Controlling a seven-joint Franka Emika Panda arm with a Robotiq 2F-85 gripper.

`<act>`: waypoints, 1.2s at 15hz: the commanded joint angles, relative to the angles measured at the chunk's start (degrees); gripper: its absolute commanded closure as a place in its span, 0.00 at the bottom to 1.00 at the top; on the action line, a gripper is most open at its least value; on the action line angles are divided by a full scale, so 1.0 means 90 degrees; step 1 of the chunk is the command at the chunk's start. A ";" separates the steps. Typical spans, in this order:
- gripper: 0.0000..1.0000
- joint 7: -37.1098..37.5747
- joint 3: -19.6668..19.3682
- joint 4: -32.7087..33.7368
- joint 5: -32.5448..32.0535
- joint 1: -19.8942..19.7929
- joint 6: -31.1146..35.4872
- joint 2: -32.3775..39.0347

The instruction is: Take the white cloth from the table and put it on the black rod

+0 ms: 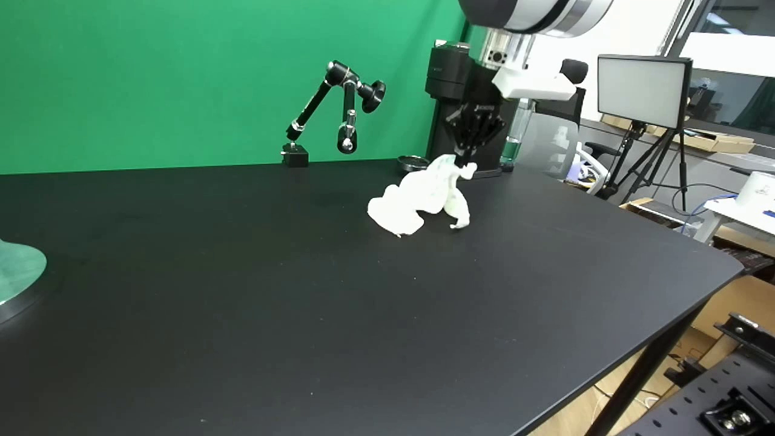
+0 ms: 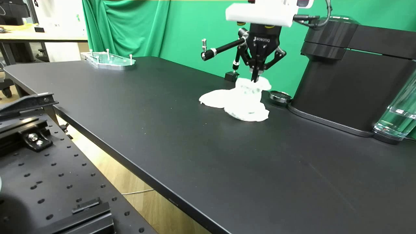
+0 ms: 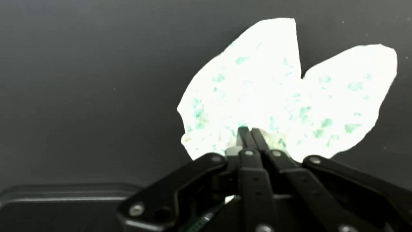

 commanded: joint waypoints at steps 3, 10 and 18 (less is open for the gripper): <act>1.00 0.0516 0.0025 -0.0067 -0.0263 0.0500 -0.0283 -0.1280; 1.00 0.0997 0.0475 0.0476 -0.0842 0.1232 -0.0731 -0.1856; 1.00 0.1009 0.1009 0.1122 -0.0923 0.1803 -0.1064 -0.1296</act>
